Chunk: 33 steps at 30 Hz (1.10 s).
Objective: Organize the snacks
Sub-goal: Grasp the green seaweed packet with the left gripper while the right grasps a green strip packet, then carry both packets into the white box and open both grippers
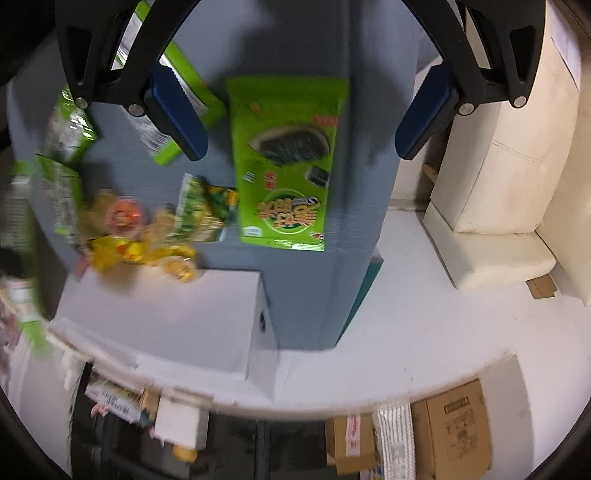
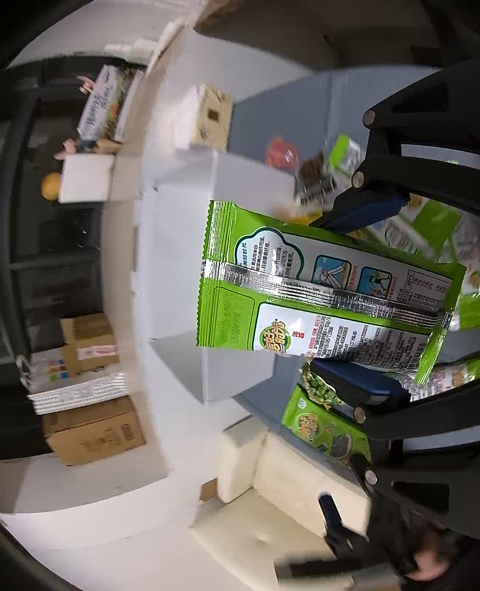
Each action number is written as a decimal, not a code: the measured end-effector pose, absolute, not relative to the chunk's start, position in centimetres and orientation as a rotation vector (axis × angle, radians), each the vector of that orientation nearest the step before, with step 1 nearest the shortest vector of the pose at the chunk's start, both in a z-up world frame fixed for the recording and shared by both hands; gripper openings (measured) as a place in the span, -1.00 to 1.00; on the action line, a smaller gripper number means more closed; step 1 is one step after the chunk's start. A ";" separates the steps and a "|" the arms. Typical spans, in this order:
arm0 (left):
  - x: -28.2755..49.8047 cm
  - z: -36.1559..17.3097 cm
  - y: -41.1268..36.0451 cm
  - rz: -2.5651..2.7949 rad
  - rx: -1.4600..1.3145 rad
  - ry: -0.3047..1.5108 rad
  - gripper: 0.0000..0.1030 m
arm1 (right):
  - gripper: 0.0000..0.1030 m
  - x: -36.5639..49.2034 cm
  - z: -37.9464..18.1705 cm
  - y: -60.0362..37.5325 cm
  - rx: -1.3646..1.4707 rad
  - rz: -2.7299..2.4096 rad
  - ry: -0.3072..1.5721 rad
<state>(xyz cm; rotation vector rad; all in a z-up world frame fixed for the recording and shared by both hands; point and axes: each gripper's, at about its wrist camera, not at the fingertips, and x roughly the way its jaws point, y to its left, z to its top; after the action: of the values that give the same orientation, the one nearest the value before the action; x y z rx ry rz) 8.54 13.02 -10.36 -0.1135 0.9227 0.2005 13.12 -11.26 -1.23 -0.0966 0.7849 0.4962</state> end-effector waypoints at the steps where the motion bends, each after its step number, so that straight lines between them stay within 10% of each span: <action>1: 9.4 -10.9 13.1 0.193 -0.097 0.937 1.00 | 0.37 12.9 -0.7 -11.9 -0.075 0.500 0.775; 12: 12.8 -14.8 13.6 0.167 -0.106 1.029 0.94 | 0.37 11.8 -0.9 -14.5 0.024 0.531 0.789; 16: 12.1 -14.2 14.1 0.166 -0.110 1.004 0.33 | 0.37 11.9 -1.3 -14.8 0.042 0.539 0.805; 33: 13.6 1.4 11.3 0.010 -0.183 0.713 0.33 | 0.38 17.8 4.1 -11.9 -0.011 0.593 0.702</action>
<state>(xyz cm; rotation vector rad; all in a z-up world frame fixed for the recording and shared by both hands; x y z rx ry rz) 13.58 11.33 1.40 -0.1826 0.7129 0.0102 17.76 -11.89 4.09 -0.0106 0.7020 0.5925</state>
